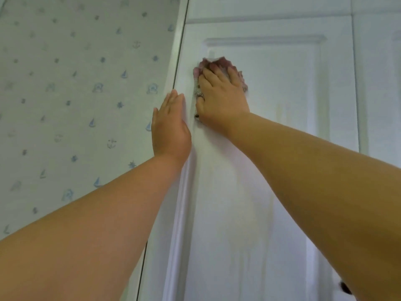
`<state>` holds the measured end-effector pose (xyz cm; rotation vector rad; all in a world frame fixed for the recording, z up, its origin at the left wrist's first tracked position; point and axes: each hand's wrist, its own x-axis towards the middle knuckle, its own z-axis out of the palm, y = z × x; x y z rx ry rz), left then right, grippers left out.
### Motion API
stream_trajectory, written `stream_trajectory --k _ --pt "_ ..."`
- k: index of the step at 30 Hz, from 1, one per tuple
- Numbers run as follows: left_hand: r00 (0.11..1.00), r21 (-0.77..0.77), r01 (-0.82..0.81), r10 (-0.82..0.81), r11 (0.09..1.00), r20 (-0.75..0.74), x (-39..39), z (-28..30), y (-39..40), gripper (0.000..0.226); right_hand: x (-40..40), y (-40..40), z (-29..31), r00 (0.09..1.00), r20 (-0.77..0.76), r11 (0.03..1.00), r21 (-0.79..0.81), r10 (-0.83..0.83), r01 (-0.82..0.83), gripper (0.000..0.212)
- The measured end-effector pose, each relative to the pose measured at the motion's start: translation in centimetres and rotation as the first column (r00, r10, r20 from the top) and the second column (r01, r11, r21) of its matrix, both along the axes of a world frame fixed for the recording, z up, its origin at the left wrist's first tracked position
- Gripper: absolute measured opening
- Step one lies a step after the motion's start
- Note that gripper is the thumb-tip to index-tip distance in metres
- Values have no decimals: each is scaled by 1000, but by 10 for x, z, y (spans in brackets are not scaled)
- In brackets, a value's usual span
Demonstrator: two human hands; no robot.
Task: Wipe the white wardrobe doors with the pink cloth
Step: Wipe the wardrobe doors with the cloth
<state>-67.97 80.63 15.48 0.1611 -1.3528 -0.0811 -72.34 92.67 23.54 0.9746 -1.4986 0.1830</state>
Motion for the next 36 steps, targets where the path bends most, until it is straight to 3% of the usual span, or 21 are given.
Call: stream_trajectory --k 4,6,10,12,16,20,24,29,33,36 --pt "999 23 30 -31 999 42 4 -1 5 53 -8 15 -65 998 -64 995 97 1 6 62" --pt "998 26 7 -8 1000 65 6 -4 5 44 -16 23 -99 992 -122 974 224 -4 32 64" --pt "995 24 -38 35 999 98 5 -17 6 47 -32 52 -92 975 -222 904 414 -10 104 64" --pt "996 35 -35 32 999 81 4 -19 8 47 -25 56 -65 985 -172 923 373 -32 96 63" --pt "996 27 -50 48 998 74 0 -16 10 48 -6 30 -4 993 -89 992 92 -76 84 63" --pt "997 34 -48 46 998 65 -1 -13 6 51 4 5 53 996 9 992 -91 -84 84 65" --pt "998 22 -38 37 999 56 0 -10 3 50 5 -16 53 998 61 976 -211 -36 48 66" --pt "998 -8 -16 17 1000 61 2 -14 -4 50 1 -16 -4 999 10 991 -126 -40 41 64" --pt "997 11 -13 12 1000 72 2 -15 -1 51 -14 19 -11 998 -29 998 -25 -57 56 62" --pt "996 10 -12 11 1000 87 5 -14 -2 50 -35 59 -14 995 35 990 -103 -98 101 69"
